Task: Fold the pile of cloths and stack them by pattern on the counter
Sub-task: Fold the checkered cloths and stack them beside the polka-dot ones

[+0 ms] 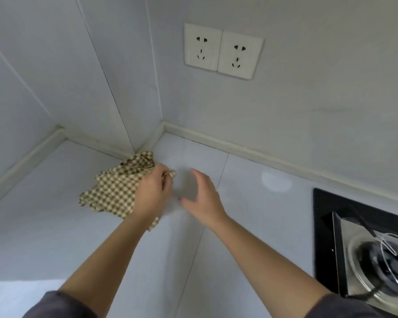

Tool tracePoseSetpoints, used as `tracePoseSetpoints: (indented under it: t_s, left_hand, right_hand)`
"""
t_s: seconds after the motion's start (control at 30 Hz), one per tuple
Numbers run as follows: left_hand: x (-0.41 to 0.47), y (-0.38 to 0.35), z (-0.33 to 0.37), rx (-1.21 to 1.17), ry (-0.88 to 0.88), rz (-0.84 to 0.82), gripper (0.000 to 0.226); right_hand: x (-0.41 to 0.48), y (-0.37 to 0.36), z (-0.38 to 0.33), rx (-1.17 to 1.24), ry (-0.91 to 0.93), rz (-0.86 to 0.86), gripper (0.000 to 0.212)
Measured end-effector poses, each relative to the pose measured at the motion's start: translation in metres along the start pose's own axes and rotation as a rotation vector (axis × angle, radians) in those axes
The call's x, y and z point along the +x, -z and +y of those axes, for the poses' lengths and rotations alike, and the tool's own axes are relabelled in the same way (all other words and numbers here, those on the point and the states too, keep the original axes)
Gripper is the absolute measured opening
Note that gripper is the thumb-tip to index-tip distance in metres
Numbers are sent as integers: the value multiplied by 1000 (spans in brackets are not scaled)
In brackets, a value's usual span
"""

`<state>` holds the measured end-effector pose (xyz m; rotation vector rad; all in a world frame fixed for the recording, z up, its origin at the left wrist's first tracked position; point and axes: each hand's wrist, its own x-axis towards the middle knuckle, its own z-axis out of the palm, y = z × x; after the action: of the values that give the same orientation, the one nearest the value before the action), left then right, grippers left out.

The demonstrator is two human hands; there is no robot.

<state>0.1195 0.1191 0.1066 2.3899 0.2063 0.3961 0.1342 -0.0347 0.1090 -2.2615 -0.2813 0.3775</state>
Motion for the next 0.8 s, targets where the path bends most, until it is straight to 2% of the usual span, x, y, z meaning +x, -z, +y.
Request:
tracePoseSetpoints:
  t_s: [0.07,0.13,0.2,0.3,0.37,0.43,0.47,0.5,0.57,0.6,0.63,0.7,0.73,0.8]
  left_hand:
    - [9,23,22,3,-148,-13,8]
    - [16,44,39,70,-283,13,10]
    - [24,56,52,90,-342,9,8]
    - [29,68,73,108,-358,-29,12]
    - [28,69,87,117,-303,-52,13]
    - [23,68,101,97,-244,-81,10]
    - [21,67,107,74,-220,-102,9]
    - [20,67,114,36,-196,-137,11]
    - [18,68,127,-33,-180,-265,17]
    - [18,72,130,-15,-195,-365,20]
    - [19,74,132,58,-239,-484,23]
    - [21,80,130,278,-350,-688,26]
    - [24,82,124,351,-376,-735,27]
    - [26,80,115,348,-355,-776,32]
  right_hand:
    - [6,3,-21,97,40,70,75]
    - [4,10,-38,194,55,105,66]
    - [0,19,-43,257,55,112,65]
    - [-14,38,-46,245,61,63,86]
    - [-27,49,-48,159,82,41,98]
    - [-42,57,-49,93,90,47,101]
    - [-48,59,-48,77,85,78,93]
    - [-51,61,-45,86,86,127,76]
    - [-59,70,-39,104,97,270,18]
    - [-62,76,-35,143,88,316,10]
    - [-68,85,-29,187,74,342,17]
    - [-80,105,-17,217,37,350,20]
    - [-84,113,-11,201,17,352,19]
    - [-92,131,4,171,-31,375,19]
